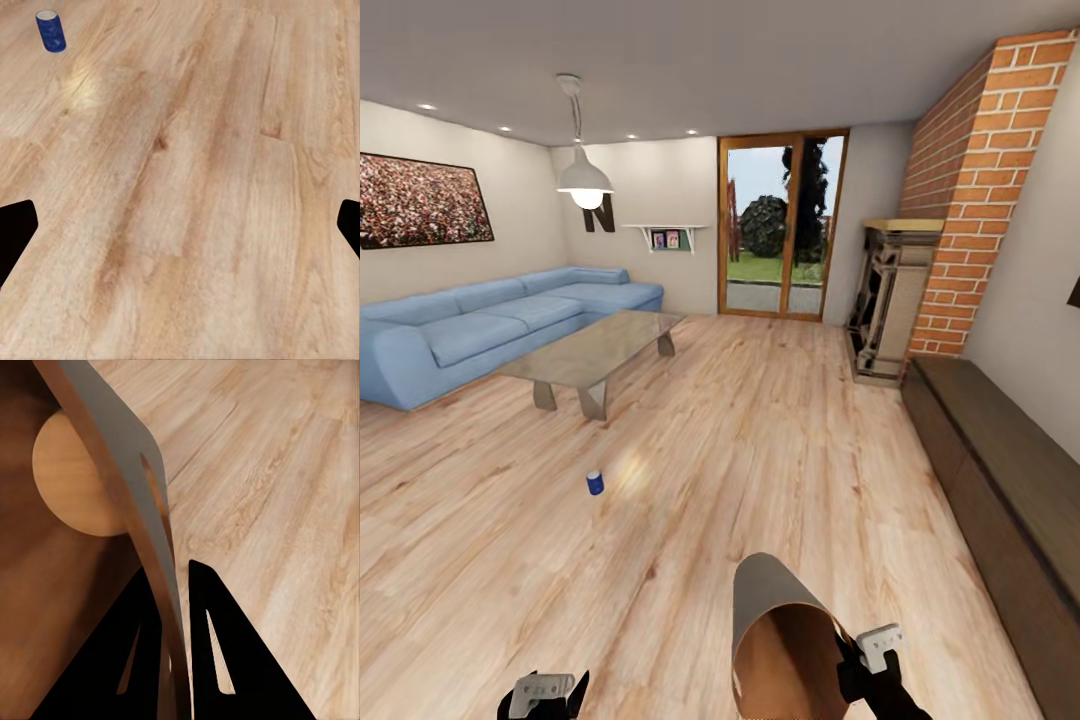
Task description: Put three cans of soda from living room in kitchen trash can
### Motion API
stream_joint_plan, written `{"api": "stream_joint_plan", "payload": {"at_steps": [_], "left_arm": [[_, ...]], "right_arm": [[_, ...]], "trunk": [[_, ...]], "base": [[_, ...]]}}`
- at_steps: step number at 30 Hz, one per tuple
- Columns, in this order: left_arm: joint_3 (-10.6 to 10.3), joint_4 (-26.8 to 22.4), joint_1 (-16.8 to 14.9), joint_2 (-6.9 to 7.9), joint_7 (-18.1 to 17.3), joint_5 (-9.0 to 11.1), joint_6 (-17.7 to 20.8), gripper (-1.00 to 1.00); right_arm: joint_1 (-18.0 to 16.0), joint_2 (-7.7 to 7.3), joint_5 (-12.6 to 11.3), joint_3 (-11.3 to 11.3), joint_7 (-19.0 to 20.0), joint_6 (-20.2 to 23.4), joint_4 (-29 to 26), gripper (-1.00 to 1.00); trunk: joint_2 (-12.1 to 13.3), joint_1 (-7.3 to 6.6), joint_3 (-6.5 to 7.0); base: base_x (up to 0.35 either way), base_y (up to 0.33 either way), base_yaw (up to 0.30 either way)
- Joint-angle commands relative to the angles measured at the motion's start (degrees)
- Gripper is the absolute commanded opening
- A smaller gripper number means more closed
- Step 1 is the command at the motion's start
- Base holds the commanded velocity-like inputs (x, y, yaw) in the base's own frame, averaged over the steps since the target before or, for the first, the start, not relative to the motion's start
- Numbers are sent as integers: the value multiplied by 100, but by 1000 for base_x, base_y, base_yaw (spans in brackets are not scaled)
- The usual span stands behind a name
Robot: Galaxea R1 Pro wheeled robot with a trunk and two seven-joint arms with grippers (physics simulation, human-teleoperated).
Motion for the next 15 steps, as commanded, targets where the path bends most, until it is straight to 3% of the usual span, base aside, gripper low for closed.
{"api": "stream_joint_plan", "payload": {"at_steps": [1,15], "left_arm": [[0,4,0,0,0,0,0,100],[2,18,-8,2,-12,-6,7,100]], "right_arm": [[-2,-11,-46,-17,38,-1,-16,-100],[-1,-27,-65,-35,32,-3,-22,-100]], "trunk": [[0,0,1],[0,0,1]], "base": [[294,1,0],[298,27,0]]}}
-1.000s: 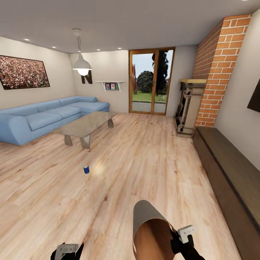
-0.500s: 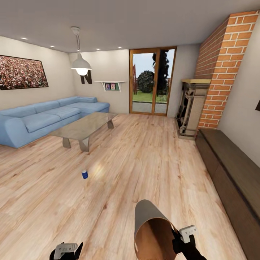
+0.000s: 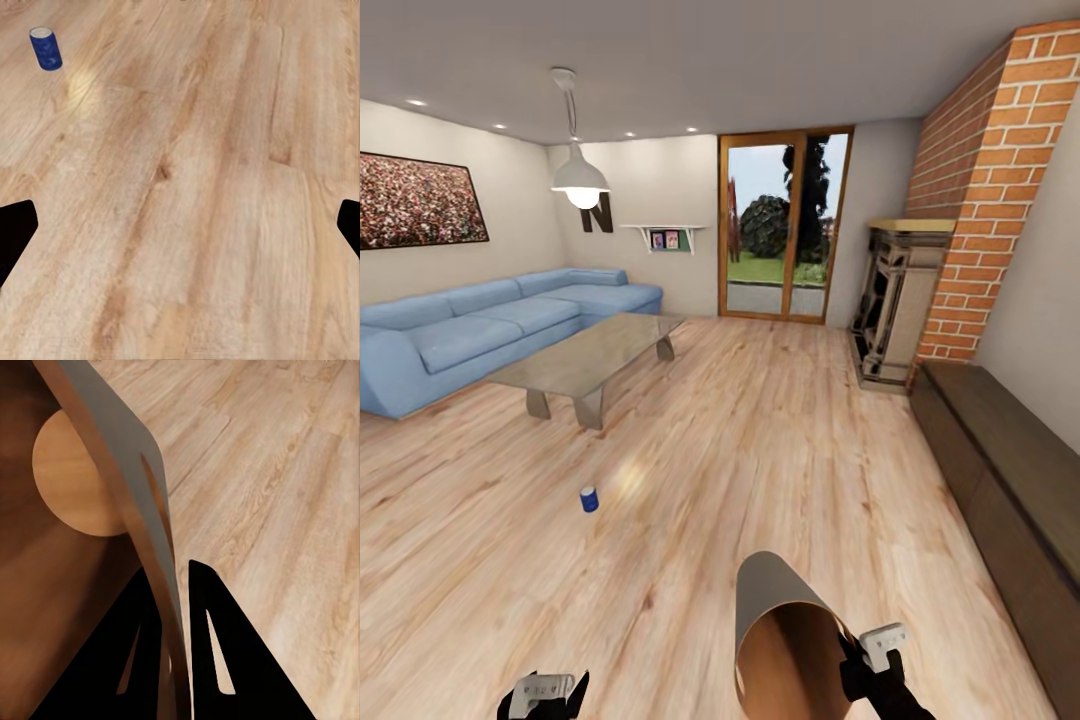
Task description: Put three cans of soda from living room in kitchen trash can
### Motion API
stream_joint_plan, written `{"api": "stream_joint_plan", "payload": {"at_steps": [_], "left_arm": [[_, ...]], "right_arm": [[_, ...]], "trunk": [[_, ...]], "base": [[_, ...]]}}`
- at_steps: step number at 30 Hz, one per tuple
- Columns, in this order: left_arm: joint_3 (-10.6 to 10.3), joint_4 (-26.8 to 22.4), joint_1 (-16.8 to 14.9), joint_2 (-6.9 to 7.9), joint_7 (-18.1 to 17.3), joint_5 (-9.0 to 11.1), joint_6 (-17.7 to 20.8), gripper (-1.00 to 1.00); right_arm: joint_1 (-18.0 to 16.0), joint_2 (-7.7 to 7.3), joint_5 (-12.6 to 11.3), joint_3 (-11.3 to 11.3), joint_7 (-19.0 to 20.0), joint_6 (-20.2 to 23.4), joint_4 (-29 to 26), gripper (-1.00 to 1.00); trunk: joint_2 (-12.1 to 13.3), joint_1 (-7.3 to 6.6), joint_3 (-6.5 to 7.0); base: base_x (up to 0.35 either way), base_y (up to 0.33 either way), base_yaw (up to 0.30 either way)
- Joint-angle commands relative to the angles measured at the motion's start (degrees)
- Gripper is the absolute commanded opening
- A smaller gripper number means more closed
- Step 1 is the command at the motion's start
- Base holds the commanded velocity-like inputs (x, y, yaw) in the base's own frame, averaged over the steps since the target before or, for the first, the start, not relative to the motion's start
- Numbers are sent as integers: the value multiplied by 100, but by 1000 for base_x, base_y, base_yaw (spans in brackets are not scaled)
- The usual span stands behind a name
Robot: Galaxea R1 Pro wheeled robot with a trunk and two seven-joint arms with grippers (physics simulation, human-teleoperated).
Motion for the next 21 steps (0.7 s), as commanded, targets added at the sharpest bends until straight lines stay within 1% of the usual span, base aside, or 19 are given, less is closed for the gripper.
{"api": "stream_joint_plan", "payload": {"at_steps": [1,21], "left_arm": [[0,1,0,3,-5,2,0,100],[-2,-14,-1,7,-17,7,5,100]], "right_arm": [[-2,1,-37,1,40,2,-11,-100],[-2,9,-21,15,40,1,-11,-100]], "trunk": [[0,0,1],[0,0,1]], "base": [[306,106,0],[307,136,0]]}}
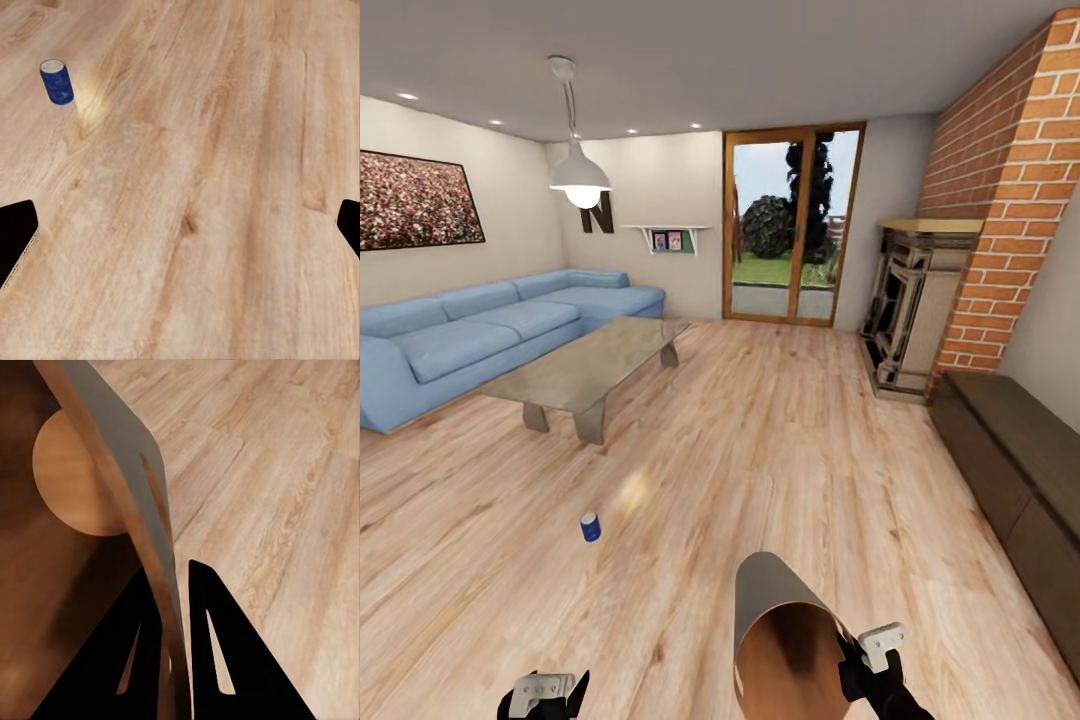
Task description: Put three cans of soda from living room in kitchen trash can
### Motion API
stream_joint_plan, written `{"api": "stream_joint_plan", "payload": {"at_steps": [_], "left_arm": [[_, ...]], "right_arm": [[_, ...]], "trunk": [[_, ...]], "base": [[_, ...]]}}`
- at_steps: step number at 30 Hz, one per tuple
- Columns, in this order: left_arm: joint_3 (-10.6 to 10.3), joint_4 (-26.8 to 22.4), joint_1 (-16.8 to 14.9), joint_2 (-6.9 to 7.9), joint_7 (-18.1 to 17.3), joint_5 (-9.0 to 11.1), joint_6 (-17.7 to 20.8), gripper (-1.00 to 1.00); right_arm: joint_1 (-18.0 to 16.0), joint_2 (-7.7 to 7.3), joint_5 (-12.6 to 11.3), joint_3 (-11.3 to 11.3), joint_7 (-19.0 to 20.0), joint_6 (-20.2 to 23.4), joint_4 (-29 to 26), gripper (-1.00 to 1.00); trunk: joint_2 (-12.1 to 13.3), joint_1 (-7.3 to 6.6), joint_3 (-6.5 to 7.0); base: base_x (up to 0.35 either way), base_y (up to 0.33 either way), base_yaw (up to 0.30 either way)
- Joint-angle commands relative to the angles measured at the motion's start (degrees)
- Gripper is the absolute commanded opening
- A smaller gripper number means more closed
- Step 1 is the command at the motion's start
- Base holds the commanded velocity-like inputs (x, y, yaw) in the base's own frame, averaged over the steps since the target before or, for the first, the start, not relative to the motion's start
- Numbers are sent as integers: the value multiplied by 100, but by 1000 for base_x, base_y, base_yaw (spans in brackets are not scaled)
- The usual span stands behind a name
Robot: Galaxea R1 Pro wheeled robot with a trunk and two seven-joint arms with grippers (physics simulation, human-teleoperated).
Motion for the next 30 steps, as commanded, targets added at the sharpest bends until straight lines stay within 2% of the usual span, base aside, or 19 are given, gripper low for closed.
{"api": "stream_joint_plan", "payload": {"at_steps": [1,30], "left_arm": [[0,-17,3,3,-3,0,-2,100],[8,15,-9,1,3,0,5,100]], "right_arm": [[-2,-1,-39,-5,41,2,-11,-100],[0,-6,-48,-11,41,2,-11,-100]], "trunk": [[0,0,1],[0,0,1]], "base": [[306,154,0],[306,154,0]]}}
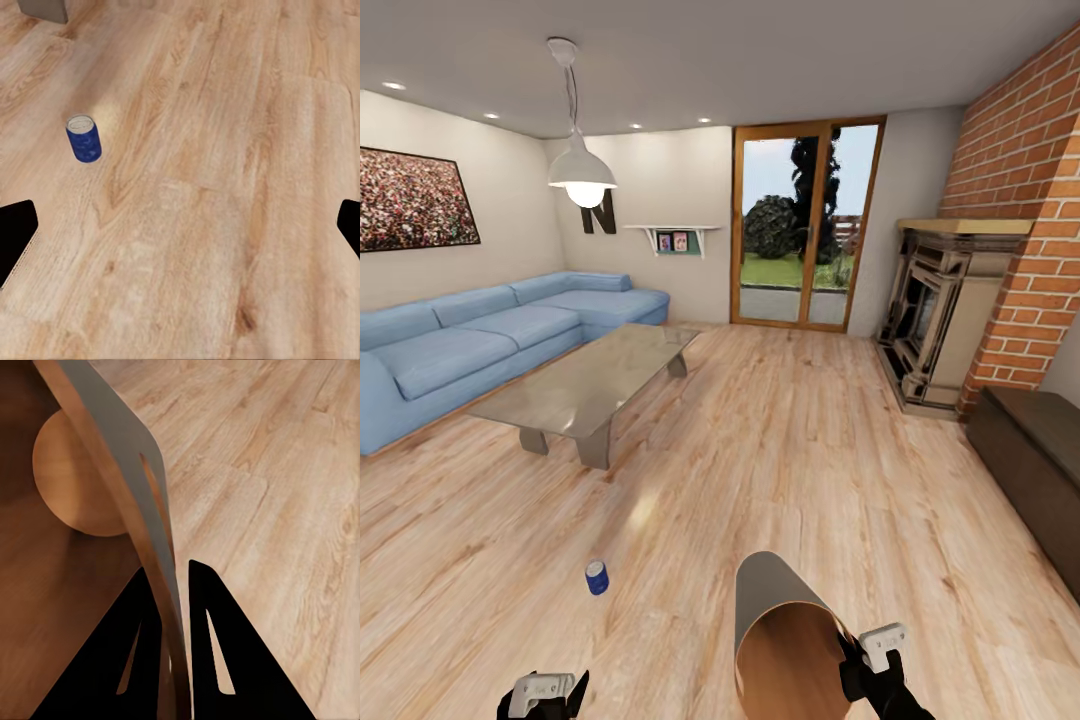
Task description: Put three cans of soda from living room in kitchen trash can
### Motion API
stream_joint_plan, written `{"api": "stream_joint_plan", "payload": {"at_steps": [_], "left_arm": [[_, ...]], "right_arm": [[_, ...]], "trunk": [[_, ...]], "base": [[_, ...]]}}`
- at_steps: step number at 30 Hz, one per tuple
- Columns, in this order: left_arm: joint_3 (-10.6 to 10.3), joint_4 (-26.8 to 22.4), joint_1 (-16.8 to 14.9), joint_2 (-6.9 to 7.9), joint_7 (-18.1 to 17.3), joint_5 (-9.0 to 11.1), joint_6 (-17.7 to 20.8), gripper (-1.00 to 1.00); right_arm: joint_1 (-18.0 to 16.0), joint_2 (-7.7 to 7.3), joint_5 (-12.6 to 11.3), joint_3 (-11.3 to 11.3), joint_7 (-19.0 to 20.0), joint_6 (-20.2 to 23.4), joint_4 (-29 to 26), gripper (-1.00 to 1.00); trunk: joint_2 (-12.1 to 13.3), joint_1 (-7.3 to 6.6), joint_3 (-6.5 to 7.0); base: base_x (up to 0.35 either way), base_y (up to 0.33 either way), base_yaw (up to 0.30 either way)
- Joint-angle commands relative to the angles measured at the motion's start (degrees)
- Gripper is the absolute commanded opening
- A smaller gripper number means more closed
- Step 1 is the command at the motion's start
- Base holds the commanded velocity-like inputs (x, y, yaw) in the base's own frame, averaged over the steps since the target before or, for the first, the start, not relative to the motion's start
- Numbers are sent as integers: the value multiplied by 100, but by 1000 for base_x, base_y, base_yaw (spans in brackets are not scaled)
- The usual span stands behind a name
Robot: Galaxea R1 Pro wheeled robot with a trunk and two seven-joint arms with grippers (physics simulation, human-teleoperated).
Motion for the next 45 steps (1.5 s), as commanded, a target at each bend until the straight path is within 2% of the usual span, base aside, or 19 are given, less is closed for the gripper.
{"api": "stream_joint_plan", "payload": {"at_steps": [1,19,31,45], "left_arm": [[0,1,0,0,0,-2,1,100],[-4,9,-9,-9,21,-19,1,100],[-8,9,-9,-10,26,-18,-21,100],[-9,7,-9,-10,26,-15,-31,100]], "right_arm": [[-3,1,-36,-2,41,2,-11,-100],[-4,9,-25,7,41,2,-9,-100],[-3,5,-28,7,41,2,-8,-100],[-1,9,-16,7,41,9,-8,-100]], "trunk": [[0,0,1],[0,0,1],[0,0,1],[0,0,1]], "base": [[306,154,0],[306,146,0],[314,18,0],[139,0,0]]}}
